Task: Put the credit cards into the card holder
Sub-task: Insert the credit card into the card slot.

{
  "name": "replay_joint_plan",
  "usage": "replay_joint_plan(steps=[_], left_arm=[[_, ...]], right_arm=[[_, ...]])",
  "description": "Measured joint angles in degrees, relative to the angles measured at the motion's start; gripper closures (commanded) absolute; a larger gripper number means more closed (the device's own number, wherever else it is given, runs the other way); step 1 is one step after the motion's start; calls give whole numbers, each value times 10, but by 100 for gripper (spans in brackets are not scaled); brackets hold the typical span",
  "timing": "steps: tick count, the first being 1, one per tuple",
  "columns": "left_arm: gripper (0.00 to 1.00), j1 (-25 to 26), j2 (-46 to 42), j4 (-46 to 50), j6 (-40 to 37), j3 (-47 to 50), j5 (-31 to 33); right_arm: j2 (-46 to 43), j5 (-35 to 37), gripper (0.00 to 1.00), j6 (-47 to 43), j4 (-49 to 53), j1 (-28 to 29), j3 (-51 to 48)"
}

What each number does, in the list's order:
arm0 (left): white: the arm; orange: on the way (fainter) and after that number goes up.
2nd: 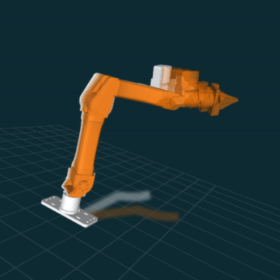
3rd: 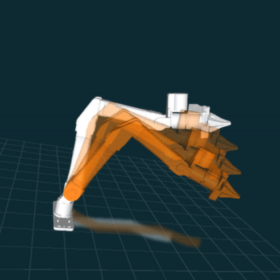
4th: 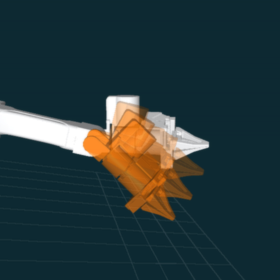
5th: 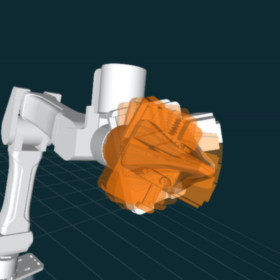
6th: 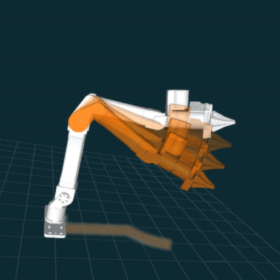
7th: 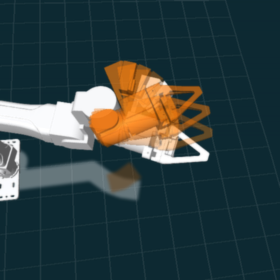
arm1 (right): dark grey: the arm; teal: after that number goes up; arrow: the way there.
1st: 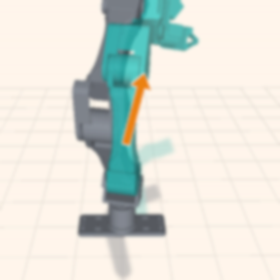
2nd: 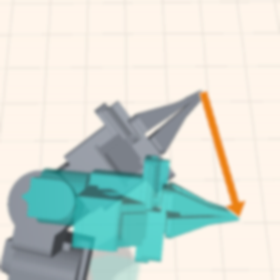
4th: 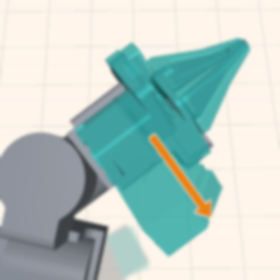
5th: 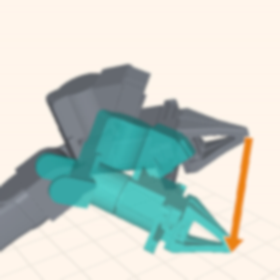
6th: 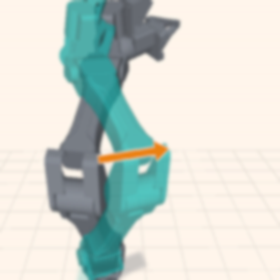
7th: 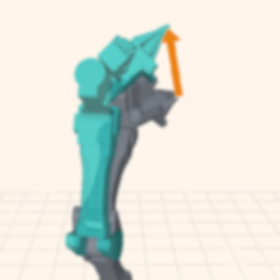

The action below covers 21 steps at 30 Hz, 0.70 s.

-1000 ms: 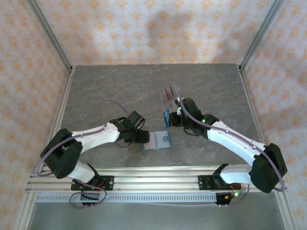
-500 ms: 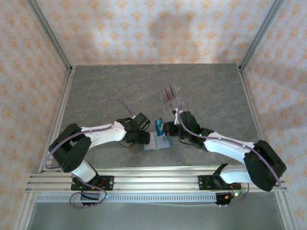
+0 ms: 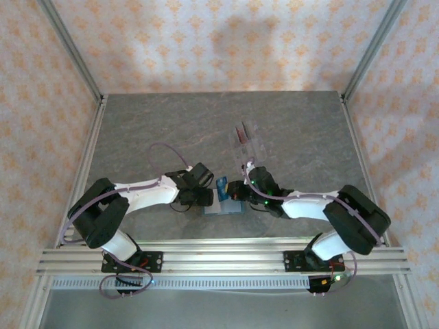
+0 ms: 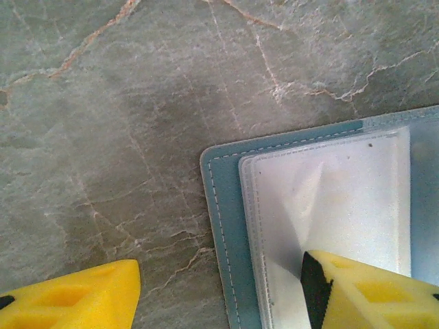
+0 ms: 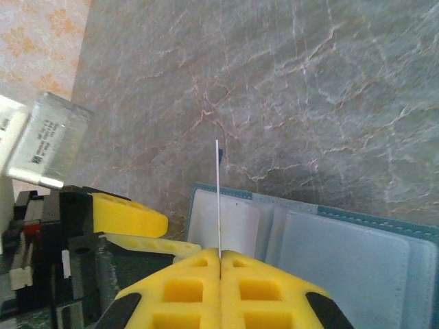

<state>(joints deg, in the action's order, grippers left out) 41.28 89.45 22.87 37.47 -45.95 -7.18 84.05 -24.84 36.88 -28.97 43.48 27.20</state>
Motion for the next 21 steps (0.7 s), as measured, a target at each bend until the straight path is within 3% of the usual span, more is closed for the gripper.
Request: replay_joint_plan(steps=[9,21], left_arm=[[36,0,-5,-9,0,8,0],[36,0,-8,-14,0,12,0]], right_arm=[[54,22,100,45,-146,6,-64],[68,47,100,52,-196,20,-73]])
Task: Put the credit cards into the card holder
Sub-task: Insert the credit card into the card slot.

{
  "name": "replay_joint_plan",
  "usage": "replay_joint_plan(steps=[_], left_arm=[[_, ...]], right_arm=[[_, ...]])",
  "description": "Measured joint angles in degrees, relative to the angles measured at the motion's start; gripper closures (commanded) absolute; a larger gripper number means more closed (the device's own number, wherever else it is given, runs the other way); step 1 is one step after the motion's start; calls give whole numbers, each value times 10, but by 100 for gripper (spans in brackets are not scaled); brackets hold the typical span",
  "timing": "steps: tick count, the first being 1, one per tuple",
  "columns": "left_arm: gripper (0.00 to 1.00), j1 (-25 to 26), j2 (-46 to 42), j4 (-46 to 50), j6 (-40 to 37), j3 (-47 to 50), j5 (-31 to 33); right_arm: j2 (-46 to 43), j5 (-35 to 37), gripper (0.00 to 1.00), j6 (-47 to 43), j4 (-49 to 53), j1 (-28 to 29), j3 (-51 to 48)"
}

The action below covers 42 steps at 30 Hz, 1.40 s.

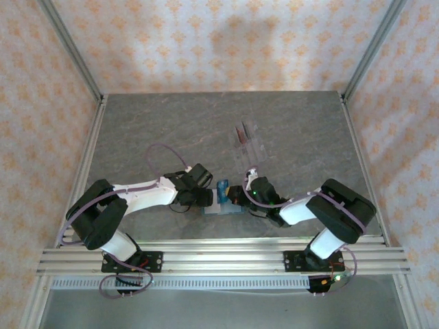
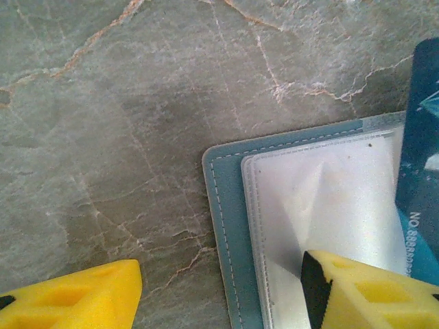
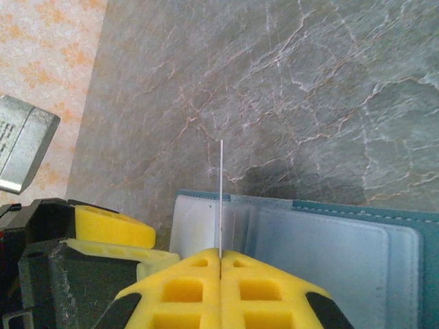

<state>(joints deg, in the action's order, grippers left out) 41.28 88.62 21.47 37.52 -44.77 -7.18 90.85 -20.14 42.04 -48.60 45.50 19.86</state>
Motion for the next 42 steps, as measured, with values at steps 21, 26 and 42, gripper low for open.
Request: replay_joint_plan(steps=[21,26,42], left_arm=[[36,0,-2,-3,0,3,0],[36,0,-2,-3,0,3,0],[36,0,-4,-3,0,4,0]], right_arm=[[2,58,100,34,-62,43,-54],[10,69,100,42,-75,55,-57],[65,77,100,60,-129,81,-48]])
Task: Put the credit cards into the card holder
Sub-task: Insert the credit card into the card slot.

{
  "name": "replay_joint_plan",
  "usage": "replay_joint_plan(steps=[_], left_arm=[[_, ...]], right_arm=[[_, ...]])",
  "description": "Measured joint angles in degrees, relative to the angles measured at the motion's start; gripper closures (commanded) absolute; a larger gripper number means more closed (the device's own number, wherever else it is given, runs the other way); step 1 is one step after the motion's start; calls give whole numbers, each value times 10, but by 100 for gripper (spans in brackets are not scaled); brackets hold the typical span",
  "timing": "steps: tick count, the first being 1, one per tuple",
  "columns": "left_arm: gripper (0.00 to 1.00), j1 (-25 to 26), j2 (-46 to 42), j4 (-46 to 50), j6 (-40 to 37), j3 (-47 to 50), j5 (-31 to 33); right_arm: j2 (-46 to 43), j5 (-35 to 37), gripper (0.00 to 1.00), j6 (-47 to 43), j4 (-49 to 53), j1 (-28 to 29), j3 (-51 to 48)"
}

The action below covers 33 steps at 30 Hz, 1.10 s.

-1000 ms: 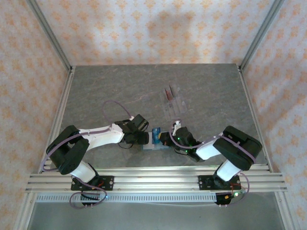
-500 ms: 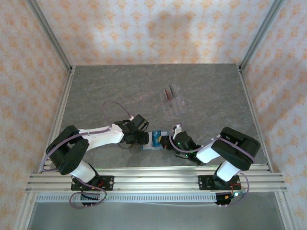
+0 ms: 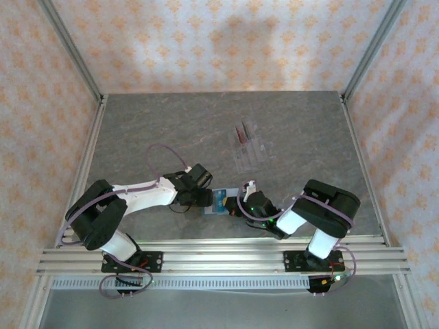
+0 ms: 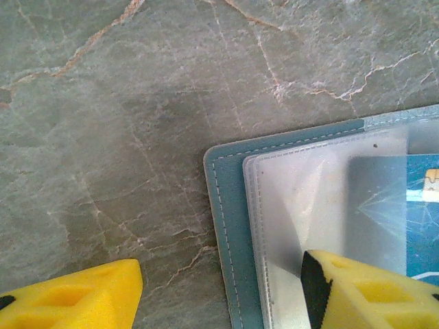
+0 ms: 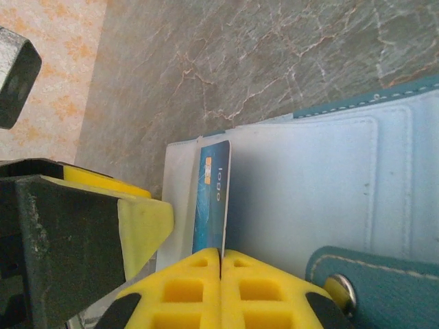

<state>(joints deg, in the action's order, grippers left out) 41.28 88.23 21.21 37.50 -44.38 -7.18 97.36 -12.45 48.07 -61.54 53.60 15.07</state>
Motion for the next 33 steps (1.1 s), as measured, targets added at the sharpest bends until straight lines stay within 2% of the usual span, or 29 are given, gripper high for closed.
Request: replay_joint_plan(steps=[20,25,28,33], left_arm=[[36,0,-17,11,1,6,-18],[38,-4,-57,27,5,6,-34],[46,-16,-88,35,9,5,-45],[74,-31,-99,41,17,-5,-57]], right_arm=[[31,-30,100,-1,37,0,59],[25,-30,100,-3,65,0,70],[24,-32,100,-3,76,0,75],[21,-40,100,-12,106,0,90]])
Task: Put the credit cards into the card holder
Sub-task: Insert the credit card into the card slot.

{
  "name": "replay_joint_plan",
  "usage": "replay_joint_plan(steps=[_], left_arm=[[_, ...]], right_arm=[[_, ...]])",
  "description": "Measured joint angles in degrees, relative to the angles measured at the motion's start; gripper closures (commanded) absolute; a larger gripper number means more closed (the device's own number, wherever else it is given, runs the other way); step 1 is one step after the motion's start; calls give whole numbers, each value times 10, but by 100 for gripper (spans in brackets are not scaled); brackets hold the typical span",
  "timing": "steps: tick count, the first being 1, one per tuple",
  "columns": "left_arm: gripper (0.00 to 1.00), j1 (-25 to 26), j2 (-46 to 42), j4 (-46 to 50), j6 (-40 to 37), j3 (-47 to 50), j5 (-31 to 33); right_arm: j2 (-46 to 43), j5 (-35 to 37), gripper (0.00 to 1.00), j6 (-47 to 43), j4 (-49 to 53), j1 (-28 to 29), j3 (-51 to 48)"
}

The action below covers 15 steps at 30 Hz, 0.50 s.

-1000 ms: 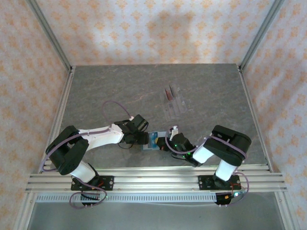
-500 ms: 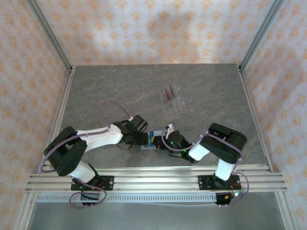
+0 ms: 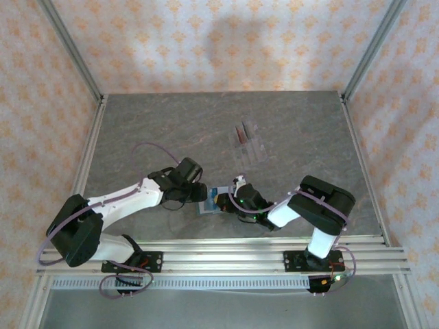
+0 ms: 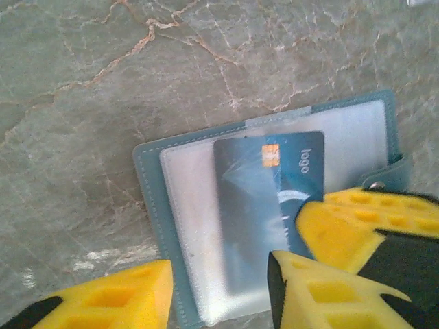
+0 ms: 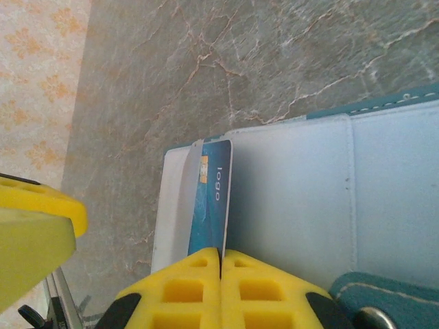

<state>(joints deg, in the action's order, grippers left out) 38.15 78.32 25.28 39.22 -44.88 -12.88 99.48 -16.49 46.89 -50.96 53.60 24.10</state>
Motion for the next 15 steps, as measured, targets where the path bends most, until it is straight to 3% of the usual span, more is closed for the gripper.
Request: replay_joint_plan(steps=[5,15], left_arm=[[89,-5,27,0,-4,-9,-8],[89,-16,56,-5,-3,-3,-13]], right_arm=[[-11,-9,100,-16,55,0,22],[-55,-22,100,-49,194,0,55]])
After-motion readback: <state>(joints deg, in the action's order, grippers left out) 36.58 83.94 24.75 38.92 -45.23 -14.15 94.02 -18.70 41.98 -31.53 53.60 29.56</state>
